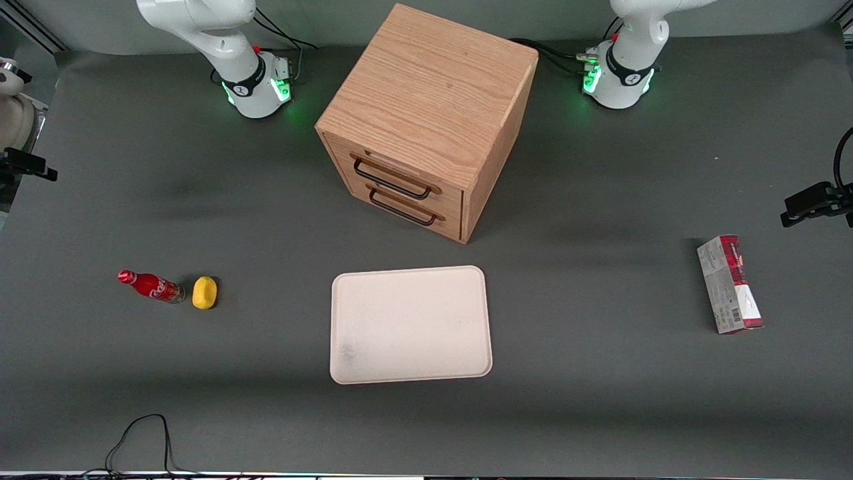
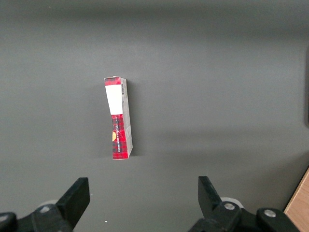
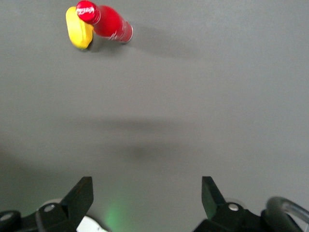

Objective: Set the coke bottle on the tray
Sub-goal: 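Lower the right gripper around the bottle's neck beside the yellow object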

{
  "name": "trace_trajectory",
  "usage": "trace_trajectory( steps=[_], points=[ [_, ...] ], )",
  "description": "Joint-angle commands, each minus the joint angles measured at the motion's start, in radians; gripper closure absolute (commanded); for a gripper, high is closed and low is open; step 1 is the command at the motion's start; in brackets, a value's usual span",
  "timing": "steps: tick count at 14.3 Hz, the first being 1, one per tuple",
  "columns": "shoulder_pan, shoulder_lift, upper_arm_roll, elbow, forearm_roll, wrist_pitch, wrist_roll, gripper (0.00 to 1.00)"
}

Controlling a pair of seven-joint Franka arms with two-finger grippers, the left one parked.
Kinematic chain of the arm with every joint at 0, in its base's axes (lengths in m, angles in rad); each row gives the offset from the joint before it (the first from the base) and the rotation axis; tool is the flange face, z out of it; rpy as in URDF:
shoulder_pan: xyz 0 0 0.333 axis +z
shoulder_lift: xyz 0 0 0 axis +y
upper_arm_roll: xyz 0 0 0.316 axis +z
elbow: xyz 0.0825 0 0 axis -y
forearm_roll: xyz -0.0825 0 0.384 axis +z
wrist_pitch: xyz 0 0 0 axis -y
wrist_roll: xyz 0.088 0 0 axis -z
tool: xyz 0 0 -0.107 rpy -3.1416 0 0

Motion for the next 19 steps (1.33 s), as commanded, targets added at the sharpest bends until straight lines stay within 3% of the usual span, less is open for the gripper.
trace_trajectory(
  steps=[1,6,11,19],
  points=[
    [0.008,0.043,0.04,-0.004,-0.008,0.09,0.074,0.0],
    [0.005,0.268,0.192,0.17,0.004,0.128,0.265,0.0],
    [0.002,0.399,0.216,0.292,0.035,0.128,0.28,0.0],
    [0.006,0.411,0.225,0.22,0.083,0.212,0.279,0.0]
  ],
)
